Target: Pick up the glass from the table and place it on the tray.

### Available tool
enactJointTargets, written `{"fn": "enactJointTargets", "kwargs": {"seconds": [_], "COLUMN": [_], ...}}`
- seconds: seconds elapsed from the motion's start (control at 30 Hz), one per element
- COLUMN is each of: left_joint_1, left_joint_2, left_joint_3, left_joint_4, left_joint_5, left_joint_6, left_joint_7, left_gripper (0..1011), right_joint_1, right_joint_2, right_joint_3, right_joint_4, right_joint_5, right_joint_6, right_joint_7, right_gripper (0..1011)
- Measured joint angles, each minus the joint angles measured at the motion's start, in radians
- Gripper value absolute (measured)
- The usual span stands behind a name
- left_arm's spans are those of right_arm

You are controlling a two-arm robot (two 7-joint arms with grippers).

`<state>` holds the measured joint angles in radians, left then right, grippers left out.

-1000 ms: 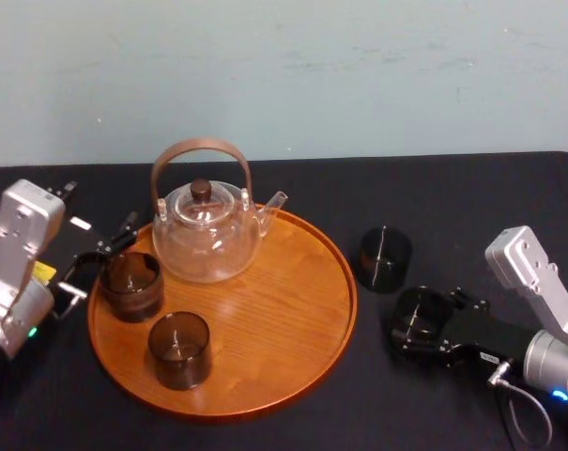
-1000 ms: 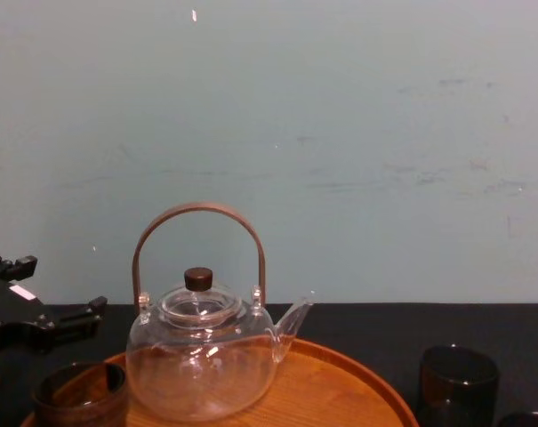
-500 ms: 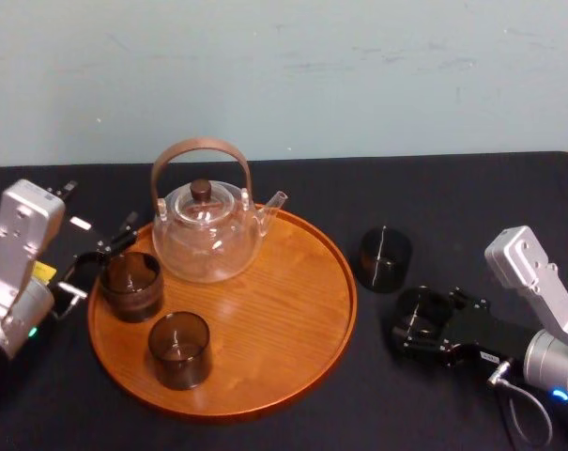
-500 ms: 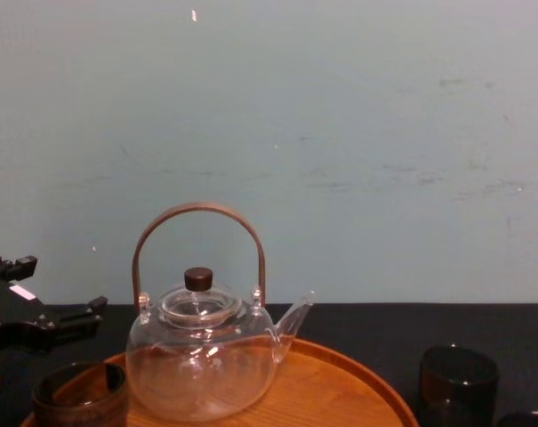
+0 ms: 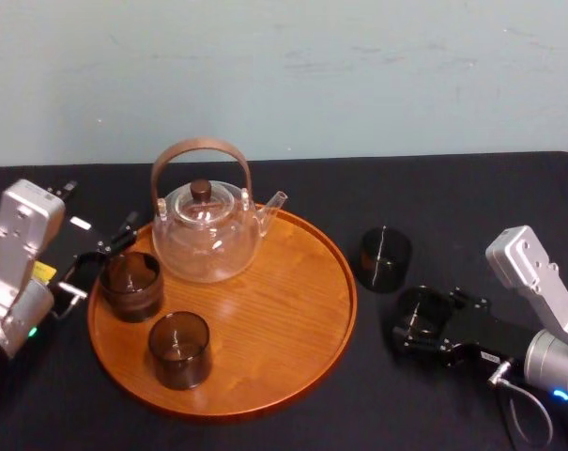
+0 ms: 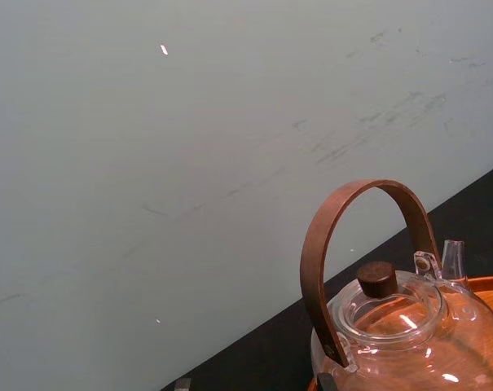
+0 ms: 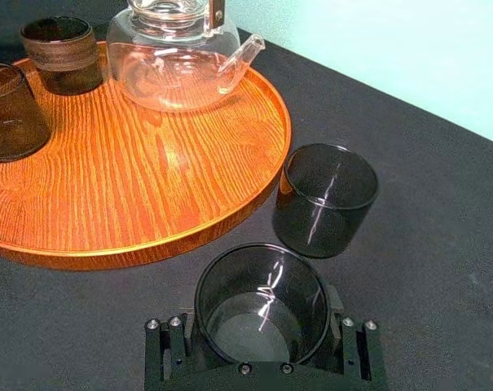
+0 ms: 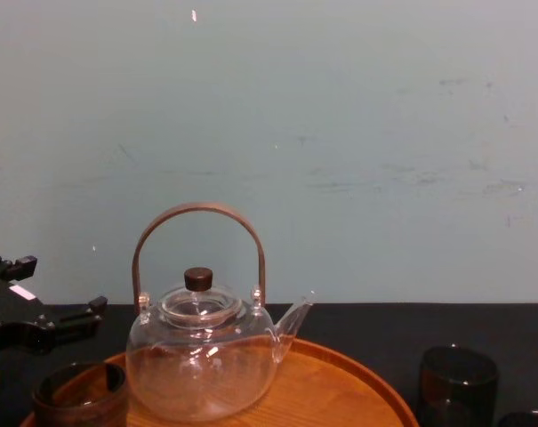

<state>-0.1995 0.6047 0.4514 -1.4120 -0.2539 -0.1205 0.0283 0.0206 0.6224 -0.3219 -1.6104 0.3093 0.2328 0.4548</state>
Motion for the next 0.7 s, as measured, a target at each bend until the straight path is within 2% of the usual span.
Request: {"fn": "enactJointTargets", "kwargs": {"seconds": [0.3,0.5,0.7], "left_joint_1": [0.0,0.0,0.0], "left_joint_2": [0.0,0.0,0.0], "left_joint_3": [0.0,0.0,0.0], "left_joint_4": [0.0,0.0,0.0], "left_joint_5": [0.0,0.0,0.0], "left_joint_6": [0.0,0.0,0.0], "left_joint_7": [0.0,0.0,0.0], "left_gripper": [1001,1001,1001], "right_joint_1": [-0.002,-0.002,0.019], "right_joint_2": [0.002,0.028,0.06], "right_joint_3": [0.004,0.007,-0.007], "right_joint_4": [0.0,-0.014,-0.036], "right_joint_5": [0.008,0.04,0.074], "right_joint_6": [-0.008,-0.04,-0.063], "right_joint_7": [0.008,0.064,0.126], "right_gripper": [908,908,908]}}
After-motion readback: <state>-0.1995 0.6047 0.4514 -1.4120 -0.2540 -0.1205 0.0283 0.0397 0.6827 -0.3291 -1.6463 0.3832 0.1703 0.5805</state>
